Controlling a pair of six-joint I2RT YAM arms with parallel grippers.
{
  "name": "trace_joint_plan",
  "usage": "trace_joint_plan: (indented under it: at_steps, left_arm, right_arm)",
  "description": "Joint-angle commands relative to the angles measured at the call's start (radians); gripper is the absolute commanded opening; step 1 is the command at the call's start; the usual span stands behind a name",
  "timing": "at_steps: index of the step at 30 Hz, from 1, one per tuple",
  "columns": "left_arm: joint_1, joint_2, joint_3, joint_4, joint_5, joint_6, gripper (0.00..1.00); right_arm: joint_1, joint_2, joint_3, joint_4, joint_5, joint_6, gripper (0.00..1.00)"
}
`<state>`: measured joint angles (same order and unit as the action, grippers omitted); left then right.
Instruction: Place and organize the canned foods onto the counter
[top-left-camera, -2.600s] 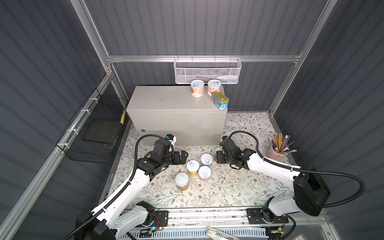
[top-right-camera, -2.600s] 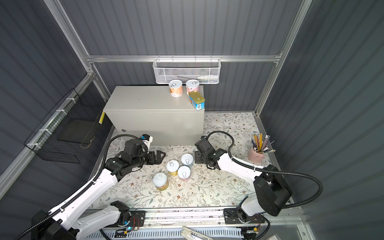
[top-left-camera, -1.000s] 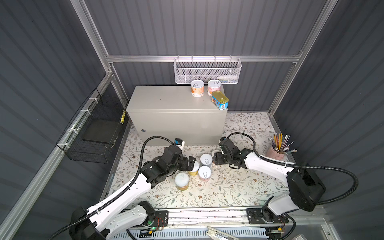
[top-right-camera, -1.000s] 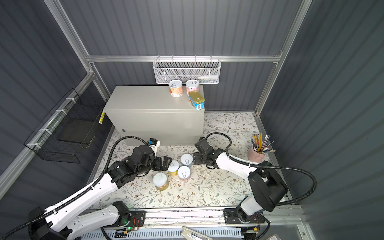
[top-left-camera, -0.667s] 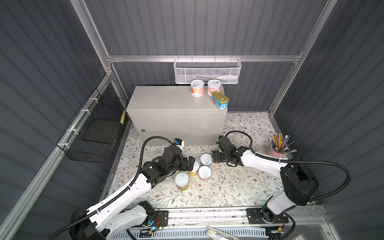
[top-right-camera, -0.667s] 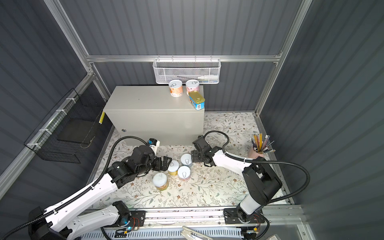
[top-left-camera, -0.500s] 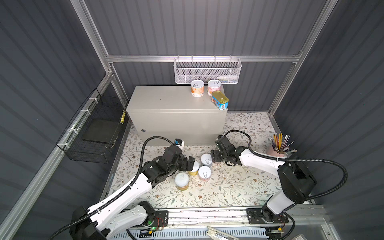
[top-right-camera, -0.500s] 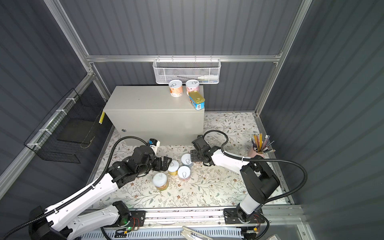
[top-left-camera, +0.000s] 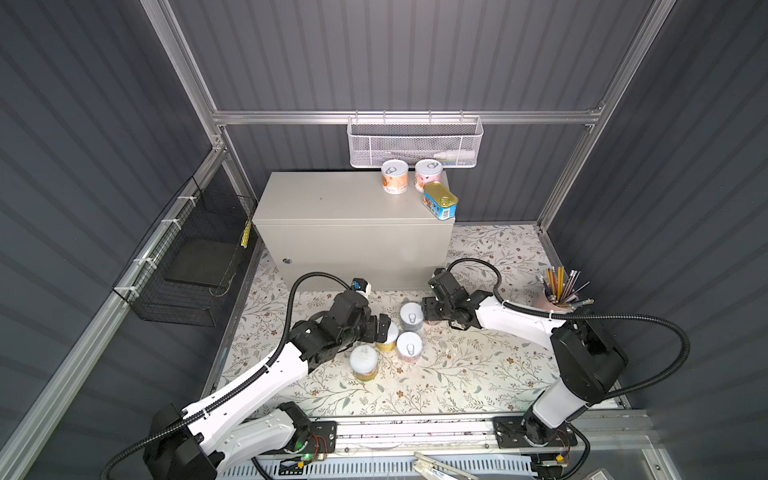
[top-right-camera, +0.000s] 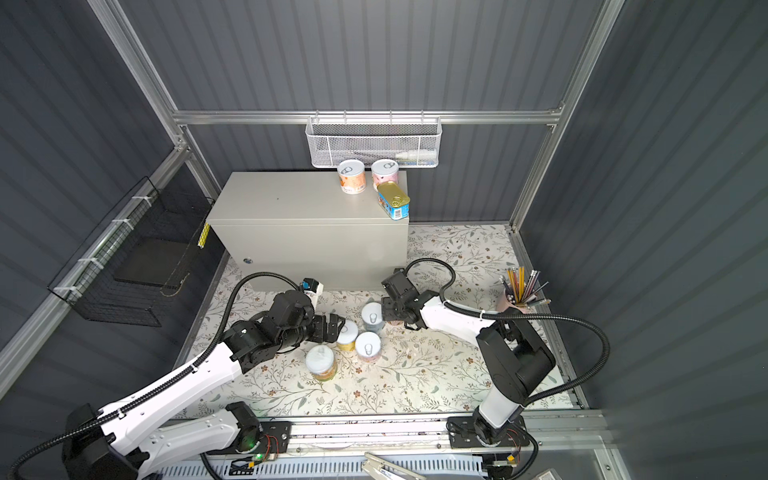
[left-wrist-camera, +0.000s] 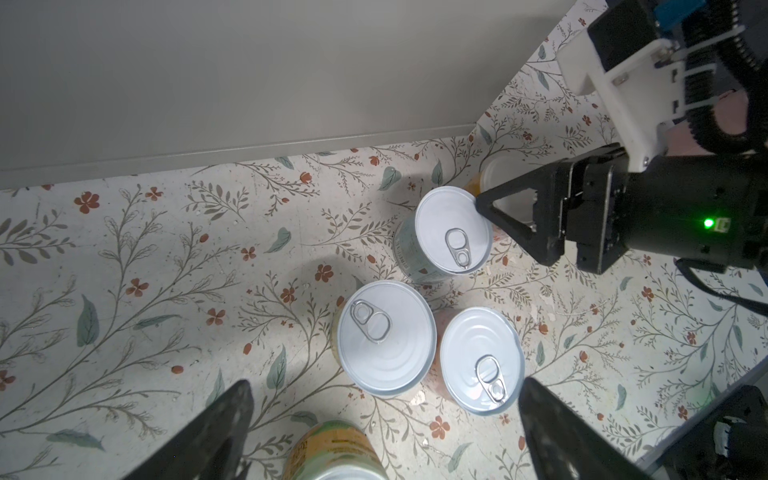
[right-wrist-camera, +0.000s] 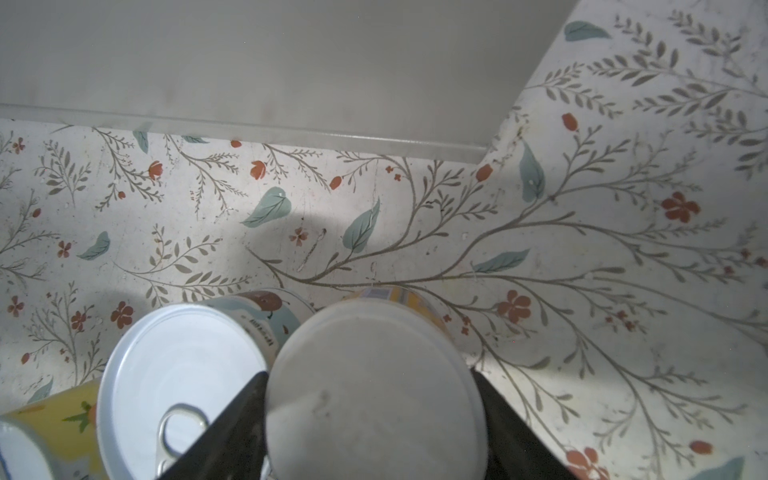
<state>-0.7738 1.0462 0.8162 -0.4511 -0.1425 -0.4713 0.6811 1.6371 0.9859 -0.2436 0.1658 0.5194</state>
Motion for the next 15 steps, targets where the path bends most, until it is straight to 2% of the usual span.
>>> trace_joint_plan:
  at_steps: [1,15]
  left_arm:
    - [-0.005,0.003,-0.012,0.015,0.001,0.02,1.0]
    - [-0.006,0.007,-0.023,0.041,0.02,0.006,1.0]
  right_arm:
    - [-0.008,-0.045,-0.018,-0.041,0.042,0.014,0.66]
    - [-0.008,-0.167,-0.092,-0.071,0.066,0.033,0.63]
